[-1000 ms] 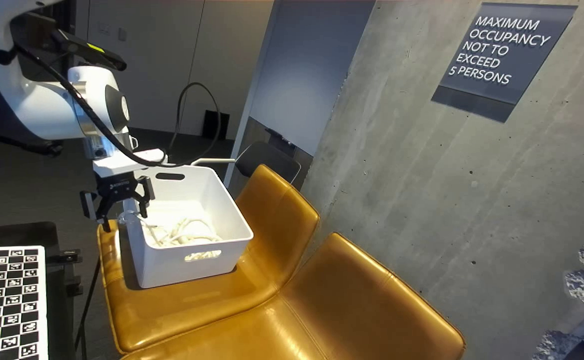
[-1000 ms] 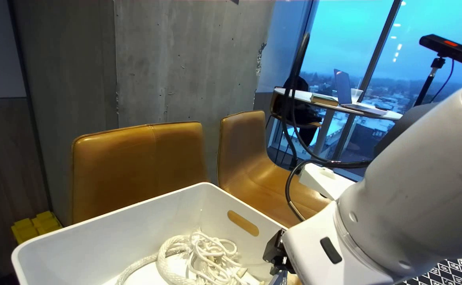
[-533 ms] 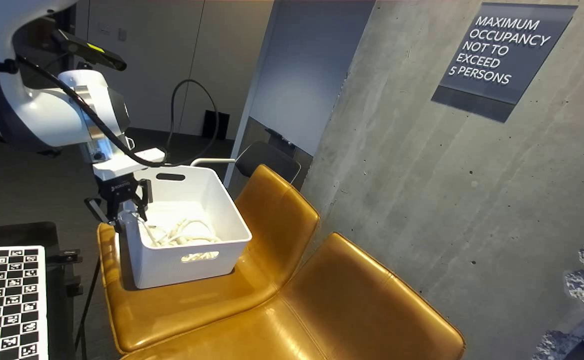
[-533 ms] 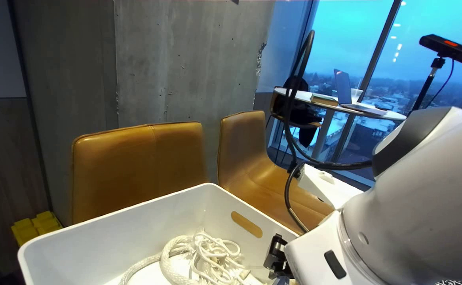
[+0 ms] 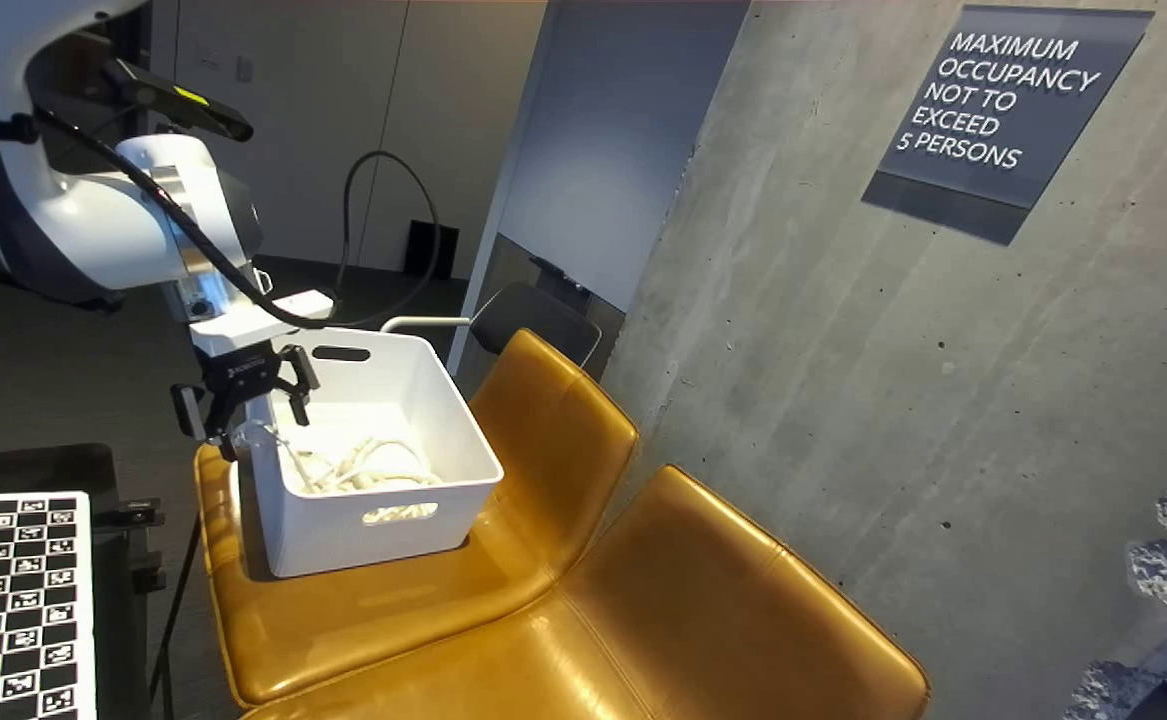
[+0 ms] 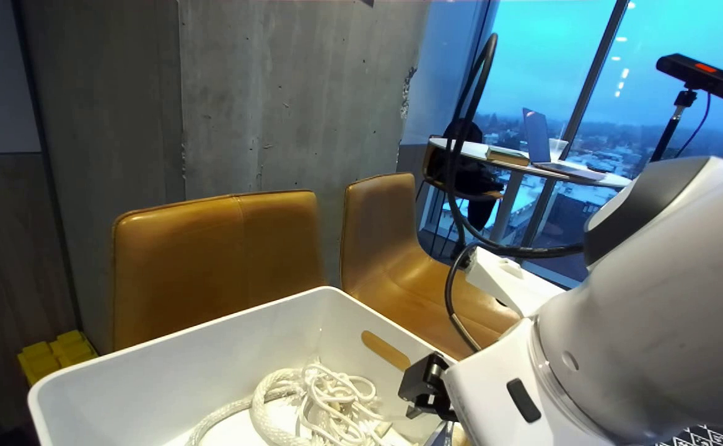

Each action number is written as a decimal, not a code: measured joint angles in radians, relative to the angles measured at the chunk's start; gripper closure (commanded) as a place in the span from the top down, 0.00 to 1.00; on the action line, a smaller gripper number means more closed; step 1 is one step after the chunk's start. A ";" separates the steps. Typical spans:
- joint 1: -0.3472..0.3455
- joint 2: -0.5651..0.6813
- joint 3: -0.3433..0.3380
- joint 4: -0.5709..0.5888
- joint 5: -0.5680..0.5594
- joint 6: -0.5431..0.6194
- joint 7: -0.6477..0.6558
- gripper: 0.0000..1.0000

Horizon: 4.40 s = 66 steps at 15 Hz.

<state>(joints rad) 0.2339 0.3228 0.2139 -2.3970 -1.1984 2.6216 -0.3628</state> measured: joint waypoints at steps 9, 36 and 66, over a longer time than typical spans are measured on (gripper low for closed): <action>0.001 -0.037 0.003 0.007 0.001 0.000 0.000 0.48; 0.002 -0.088 0.015 0.047 0.066 -0.073 0.027 0.02; -0.054 -0.198 0.005 0.161 0.638 -0.270 -0.027 1.00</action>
<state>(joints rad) 0.1797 0.1245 0.2190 -2.2362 -0.5599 2.3512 -0.3901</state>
